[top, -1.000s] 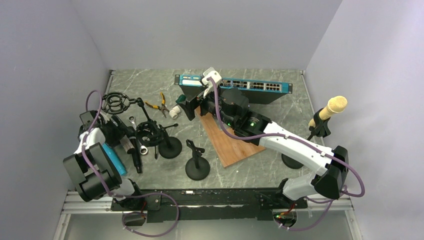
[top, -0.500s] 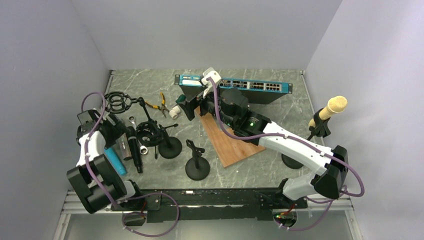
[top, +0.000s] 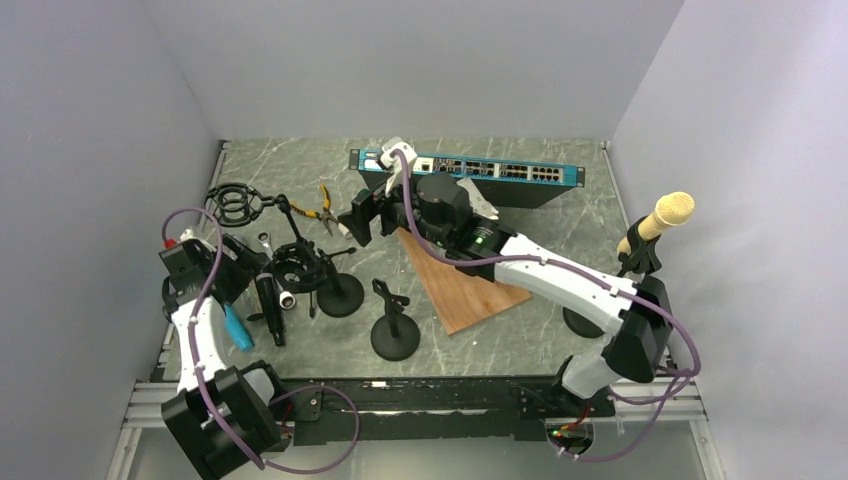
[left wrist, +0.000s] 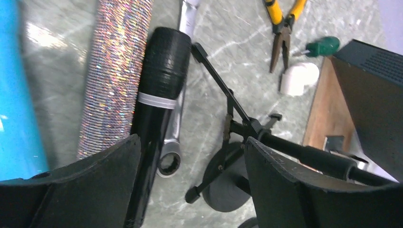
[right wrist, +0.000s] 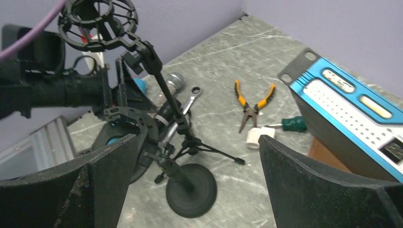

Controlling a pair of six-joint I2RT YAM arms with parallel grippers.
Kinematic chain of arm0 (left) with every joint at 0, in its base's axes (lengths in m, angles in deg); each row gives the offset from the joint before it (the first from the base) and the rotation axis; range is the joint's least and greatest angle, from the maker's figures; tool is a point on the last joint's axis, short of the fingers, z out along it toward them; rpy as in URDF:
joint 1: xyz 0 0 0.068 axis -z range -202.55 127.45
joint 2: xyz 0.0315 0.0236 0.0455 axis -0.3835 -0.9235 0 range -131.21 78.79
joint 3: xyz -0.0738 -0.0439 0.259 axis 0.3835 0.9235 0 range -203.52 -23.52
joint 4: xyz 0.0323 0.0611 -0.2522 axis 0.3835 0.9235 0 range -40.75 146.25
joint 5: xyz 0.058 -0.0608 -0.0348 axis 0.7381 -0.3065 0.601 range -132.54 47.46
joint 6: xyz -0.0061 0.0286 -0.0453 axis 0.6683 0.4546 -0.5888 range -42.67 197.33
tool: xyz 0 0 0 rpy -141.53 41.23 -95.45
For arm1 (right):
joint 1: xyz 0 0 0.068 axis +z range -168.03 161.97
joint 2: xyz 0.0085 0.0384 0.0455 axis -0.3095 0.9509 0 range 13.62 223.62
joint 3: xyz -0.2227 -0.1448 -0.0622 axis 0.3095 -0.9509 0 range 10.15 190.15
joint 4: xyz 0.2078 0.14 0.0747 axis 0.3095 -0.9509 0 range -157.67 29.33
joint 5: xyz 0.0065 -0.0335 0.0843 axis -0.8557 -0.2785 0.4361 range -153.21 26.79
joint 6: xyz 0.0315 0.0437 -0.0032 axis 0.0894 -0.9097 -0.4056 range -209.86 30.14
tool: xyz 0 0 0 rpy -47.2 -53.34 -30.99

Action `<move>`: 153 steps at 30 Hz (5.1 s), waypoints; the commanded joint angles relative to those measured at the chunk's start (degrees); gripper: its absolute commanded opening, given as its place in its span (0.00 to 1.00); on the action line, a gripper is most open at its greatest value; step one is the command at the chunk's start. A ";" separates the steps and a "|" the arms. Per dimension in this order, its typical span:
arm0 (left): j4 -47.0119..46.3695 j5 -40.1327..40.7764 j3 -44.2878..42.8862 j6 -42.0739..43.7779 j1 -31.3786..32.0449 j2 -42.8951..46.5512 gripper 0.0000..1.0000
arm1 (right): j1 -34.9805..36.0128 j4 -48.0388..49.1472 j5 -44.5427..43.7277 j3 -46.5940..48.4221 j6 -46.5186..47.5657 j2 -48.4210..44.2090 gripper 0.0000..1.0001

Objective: Remove the microphone from the stand

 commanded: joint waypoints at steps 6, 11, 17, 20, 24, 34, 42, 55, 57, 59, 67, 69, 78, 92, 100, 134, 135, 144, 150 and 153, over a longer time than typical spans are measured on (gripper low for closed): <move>-6.98 -11.56 3.54 -5.13 0.01 5.81 0.88 | 3.53 -0.02 2.39 11.39 -7.86 9.42 0.99; -8.39 -13.12 5.18 -5.12 0.01 7.09 0.88 | 7.32 -2.65 -4.08 20.80 -7.36 18.38 0.96; -9.01 -14.79 7.06 -4.88 0.09 7.38 0.86 | 8.26 -7.32 -8.45 33.31 -5.39 28.80 0.83; -8.16 -13.71 7.45 -4.38 0.09 9.10 0.88 | 8.76 -8.16 -9.05 37.21 -3.17 32.26 0.80; -7.75 -11.48 8.14 -4.10 0.14 11.16 0.89 | 9.06 -6.37 -11.82 38.86 -0.51 35.13 0.75; -7.54 -11.00 7.53 -3.14 0.09 11.14 0.89 | 9.05 -3.99 -14.68 44.47 3.57 41.09 0.48; -7.96 -10.79 6.79 -3.18 0.10 10.68 0.89 | 9.19 -1.36 -17.04 46.87 4.26 41.56 0.20; -8.08 -11.50 6.62 -4.09 0.15 11.66 0.88 | 9.55 1.33 -30.47 52.06 5.33 42.32 0.00; -8.88 -12.91 6.72 -4.05 0.20 11.58 0.88 | 9.62 1.92 -31.14 51.85 5.27 41.84 0.00; -10.20 -14.85 6.93 -4.03 0.23 11.70 0.88 | 9.59 1.98 -31.44 52.06 4.70 41.50 0.00; -13.89 -19.06 5.63 -5.95 0.19 12.59 0.87 | 9.46 2.14 -32.18 53.18 1.73 40.25 0.00; -13.65 -18.78 4.66 -6.08 0.18 12.59 0.86 | 9.47 1.72 -35.74 53.98 1.59 40.26 0.00; -13.88 -17.92 4.27 -7.18 0.34 12.53 0.86 | 9.43 1.95 -53.16 50.68 0.10 37.46 0.00; -13.83 -16.93 4.55 -6.20 0.69 12.03 0.86 | 10.15 -0.86 -66.04 40.81 -5.11 30.35 0.00; -13.58 -16.22 4.72 -5.21 0.77 12.02 0.87 | 10.09 -5.19 -67.46 32.80 -10.06 26.44 0.00; -7.99 -11.76 -8.51 -6.44 0.77 11.53 0.99 | 7.58 -3.13 -59.08 12.81 -11.87 17.86 0.00; -8.28 -11.91 -8.85 -6.62 0.79 11.37 0.99 | 7.26 -3.15 -56.65 12.39 -11.36 17.28 0.00; -8.88 -14.33 -10.61 -6.38 1.08 10.60 0.98 | 5.22 -8.69 -43.77 8.33 -13.17 13.39 0.00; -9.89 -17.42 -14.53 -7.06 1.14 9.07 0.99 | 5.97 -9.93 -44.71 7.78 -10.78 14.18 0.00; -10.39 -19.65 -16.01 -7.94 1.23 9.15 0.99 | 7.35 -9.45 -46.27 8.09 -7.27 14.69 0.00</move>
